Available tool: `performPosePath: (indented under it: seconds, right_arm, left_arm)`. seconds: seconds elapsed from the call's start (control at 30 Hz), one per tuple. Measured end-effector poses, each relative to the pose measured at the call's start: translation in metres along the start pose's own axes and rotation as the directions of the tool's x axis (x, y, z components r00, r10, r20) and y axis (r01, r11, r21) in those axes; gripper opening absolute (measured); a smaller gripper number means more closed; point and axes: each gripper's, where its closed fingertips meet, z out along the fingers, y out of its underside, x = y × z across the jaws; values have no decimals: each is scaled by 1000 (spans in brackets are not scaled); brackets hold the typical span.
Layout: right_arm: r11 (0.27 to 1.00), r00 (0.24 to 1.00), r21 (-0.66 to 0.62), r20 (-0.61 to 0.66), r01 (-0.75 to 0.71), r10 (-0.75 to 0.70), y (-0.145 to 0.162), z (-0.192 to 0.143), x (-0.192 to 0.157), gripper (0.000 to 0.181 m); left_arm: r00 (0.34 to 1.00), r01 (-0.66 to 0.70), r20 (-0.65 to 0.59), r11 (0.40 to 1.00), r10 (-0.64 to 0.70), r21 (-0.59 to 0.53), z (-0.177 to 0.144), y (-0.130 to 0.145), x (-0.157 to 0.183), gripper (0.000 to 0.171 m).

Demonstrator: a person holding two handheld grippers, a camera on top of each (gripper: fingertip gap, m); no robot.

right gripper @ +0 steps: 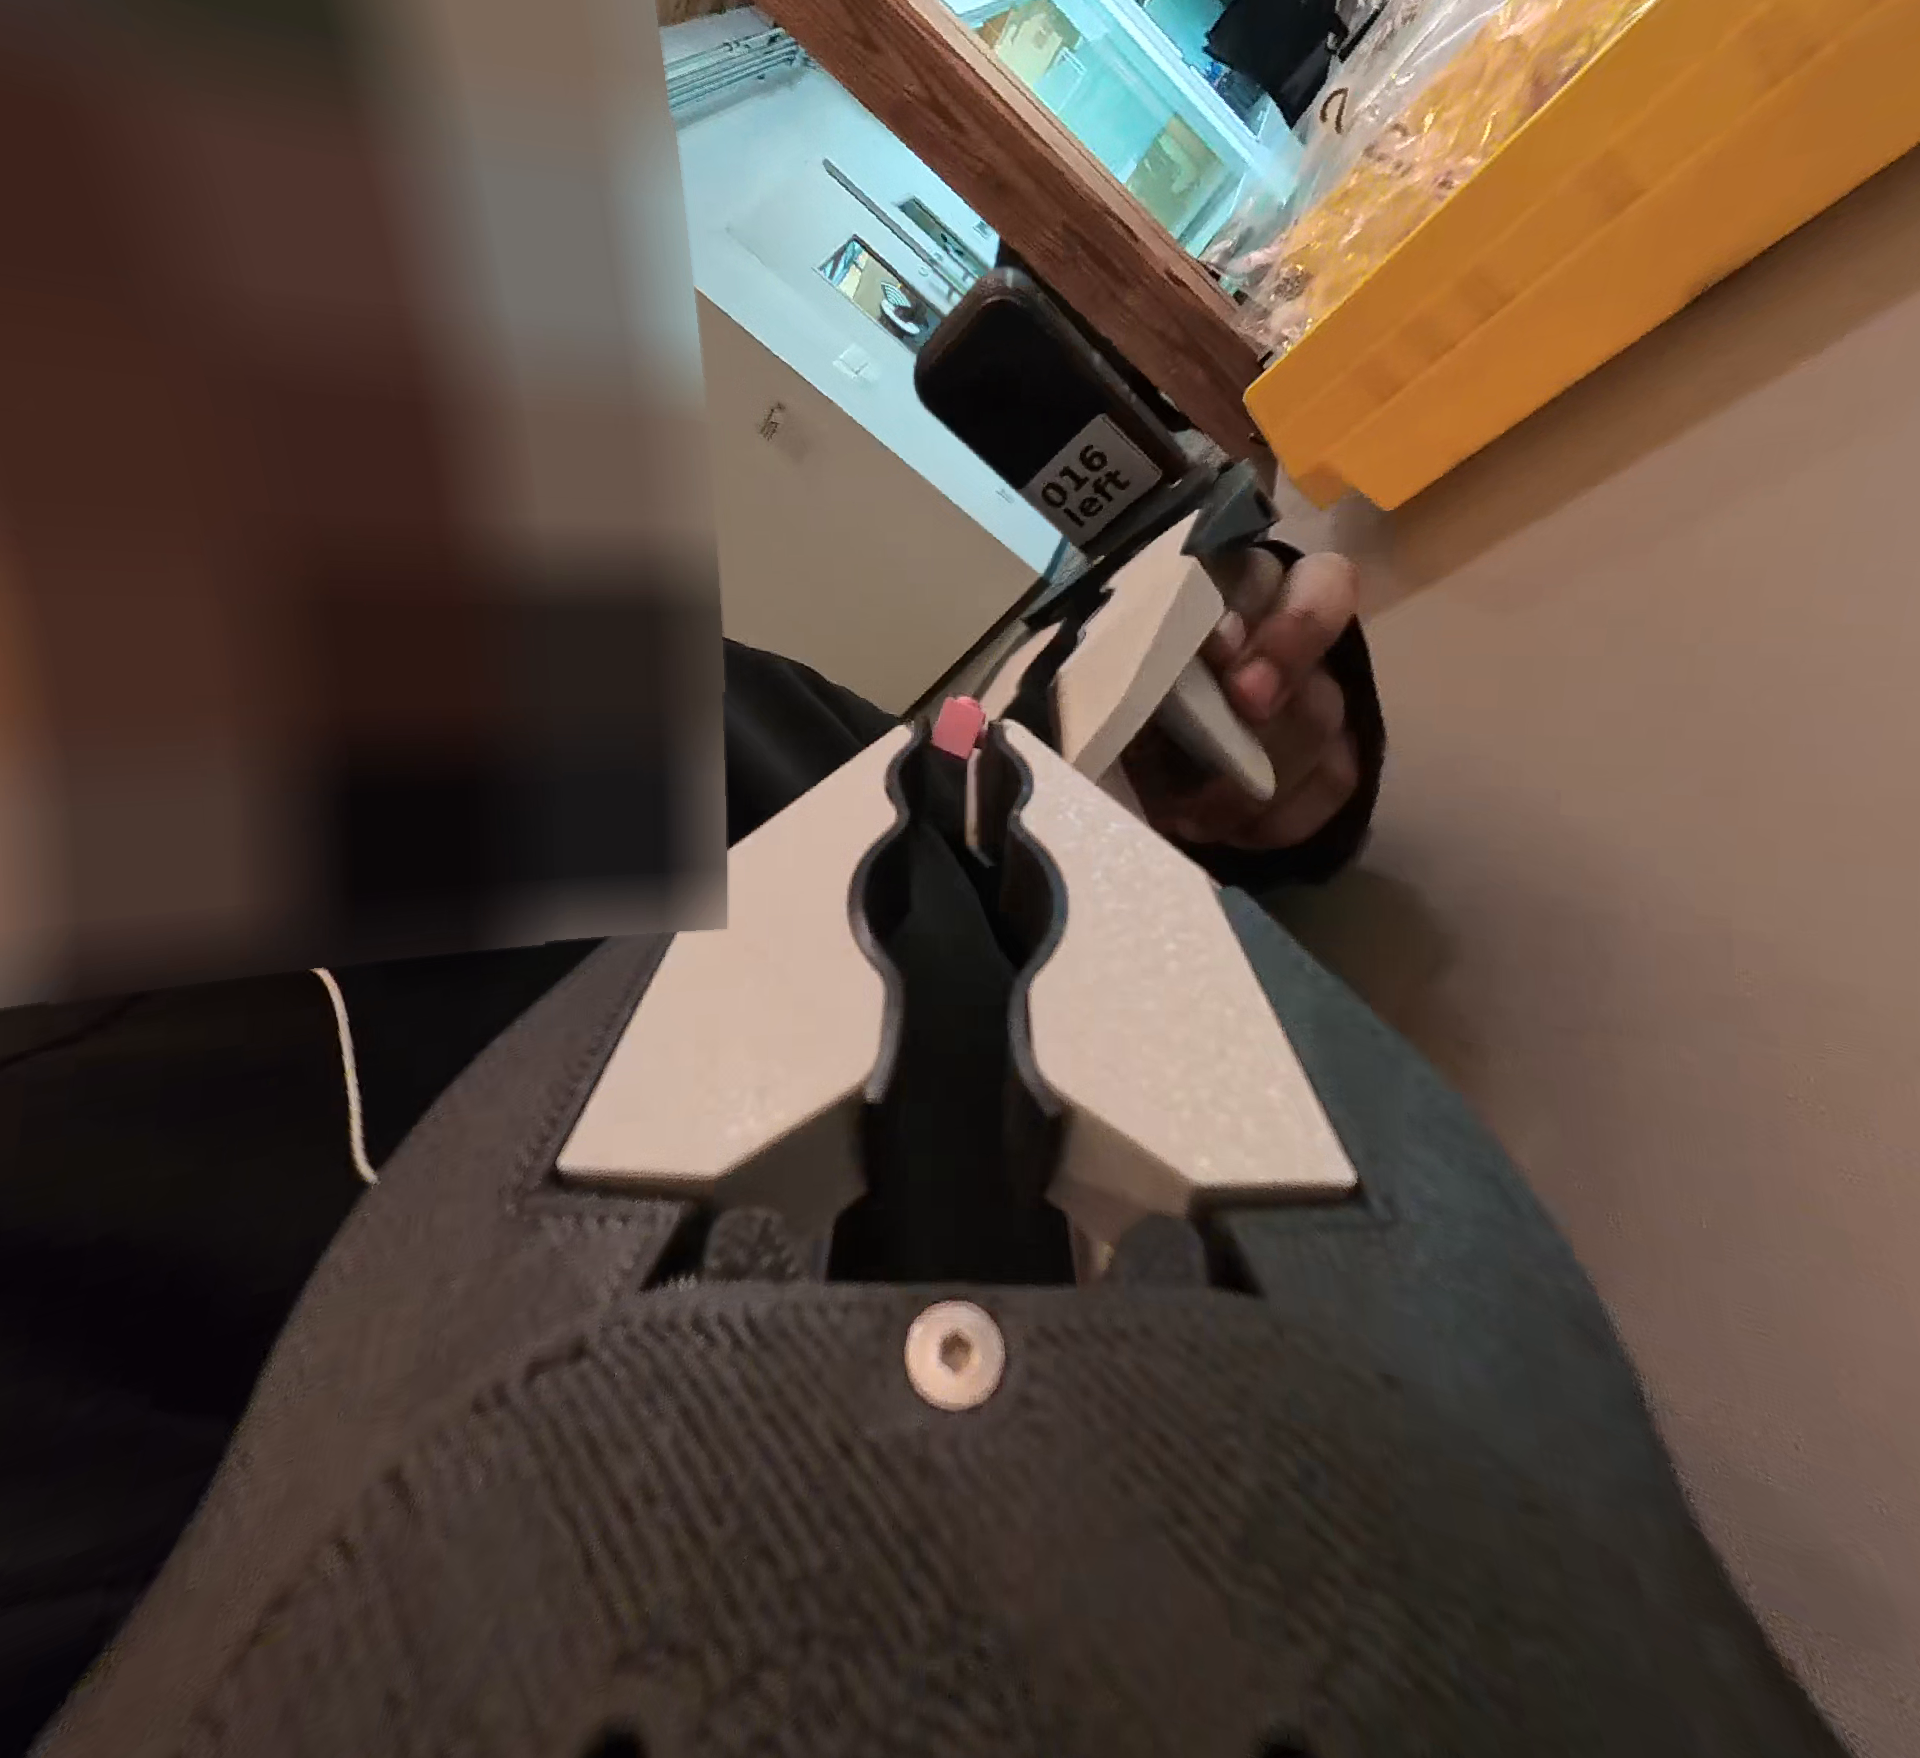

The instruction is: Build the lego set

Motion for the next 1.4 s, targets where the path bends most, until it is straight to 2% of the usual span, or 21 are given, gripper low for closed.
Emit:
performPosePath:
  seconds: [0.13,0.23,0.3,0.47,0.67,0.83,0.9,0.97,1.0,1.1,1.2,1.23,1.27,1.33,1.4]
  right_arm:
    - [999,1000,-13,-4,-30,30,6,-1,-3,9]
    - [997,998,-37,-8,-67,67,15,0,-5,9]
    - [992,994,-48,-1,-112,113,20,-1,-4,9]
    - [979,981,-74,-19,-192,191,33,-10,0,9]
    - [976,979,-82,-19,-204,203,42,-18,-1,7]
    - [970,973,-69,-5,-232,232,46,-23,4,7]
    - [981,982,-42,-36,-189,188,42,-25,8,8]
    - [1000,989,7,-145,7,-6,28,-31,13,19]
    - [990,966,7,-222,140,-135,23,-35,15,22]
    - [883,796,-103,-392,459,-460,18,-36,12,34]
    - [728,592,-246,-446,640,-671,22,-26,9,31]
    - [656,499,-304,-456,691,-736,23,-24,9,32]
    - [559,373,-382,-460,736,-806,24,-24,10,34]
    - [325,45,-550,-461,769,-886,20,-27,12,34]
    - [94,-257,-684,-393,723,-883,17,-27,11,21]
  left_arm:
    - [1000,2,-29,999,-1,42,-4,-7,5,23]
    - [995,20,-98,997,-13,70,-7,-12,14,20]
    - [988,19,-156,999,-12,38,-6,-7,23,9]
    - [985,6,-171,999,-12,-36,1,6,26,8]
    - [973,59,-220,996,-73,-69,6,12,31,7]
    - [974,62,-209,992,-84,-108,9,20,29,7]
    - [979,84,-176,991,-102,-107,8,20,22,7]
    - [983,115,-131,989,-127,-95,7,19,12,7]
    - [982,141,-112,986,-151,-93,6,19,7,7]
    - [956,268,-89,956,-279,-119,6,26,-4,7]
    - [922,362,-114,928,-371,-95,5,23,-7,7]
    - [906,396,-127,914,-404,-86,4,22,-8,6]
    - [885,435,-147,897,-442,-80,3,21,-8,6]
    - [830,515,-197,853,-522,-87,2,21,-7,7]
    - [782,569,-247,817,-572,-93,1,18,-5,7]
